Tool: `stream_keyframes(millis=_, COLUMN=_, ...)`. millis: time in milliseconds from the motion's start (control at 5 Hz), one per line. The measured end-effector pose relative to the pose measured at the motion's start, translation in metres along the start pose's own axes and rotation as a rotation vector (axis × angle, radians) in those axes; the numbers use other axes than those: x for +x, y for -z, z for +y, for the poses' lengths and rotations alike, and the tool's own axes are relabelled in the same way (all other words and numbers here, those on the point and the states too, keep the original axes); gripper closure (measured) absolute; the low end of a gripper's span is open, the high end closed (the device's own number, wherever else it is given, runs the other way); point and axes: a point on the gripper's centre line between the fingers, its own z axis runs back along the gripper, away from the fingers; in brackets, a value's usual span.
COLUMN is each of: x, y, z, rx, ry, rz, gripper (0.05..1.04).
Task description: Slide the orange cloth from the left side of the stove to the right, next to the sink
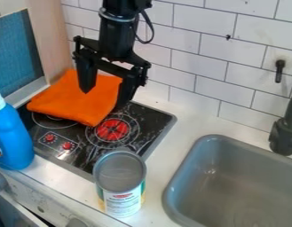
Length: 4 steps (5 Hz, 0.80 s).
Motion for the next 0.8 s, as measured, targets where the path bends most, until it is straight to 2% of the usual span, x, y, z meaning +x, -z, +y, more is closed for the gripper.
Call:
stream_keyframes(millis=200, x=-0.001, y=0.008, z=-0.003, rx=-0.002, ry=0.009, rz=0.031, gripper=0.083)
stream_keyframes(millis=400, x=0.018, y=0.0, z=0.02, rx=-0.078, ry=-0.032, rz=-0.022, gripper=0.083)
stream_keyframes(millis=600, x=0.041, y=0.006, z=0.053, rx=-0.132, ry=-0.091, rz=-0.032, gripper=0.083)
stream_keyframes(millis=800, x=0.059, y=0.022, z=0.076, rx=-0.131, ry=-0.128, rz=-0.017, gripper=0.083)
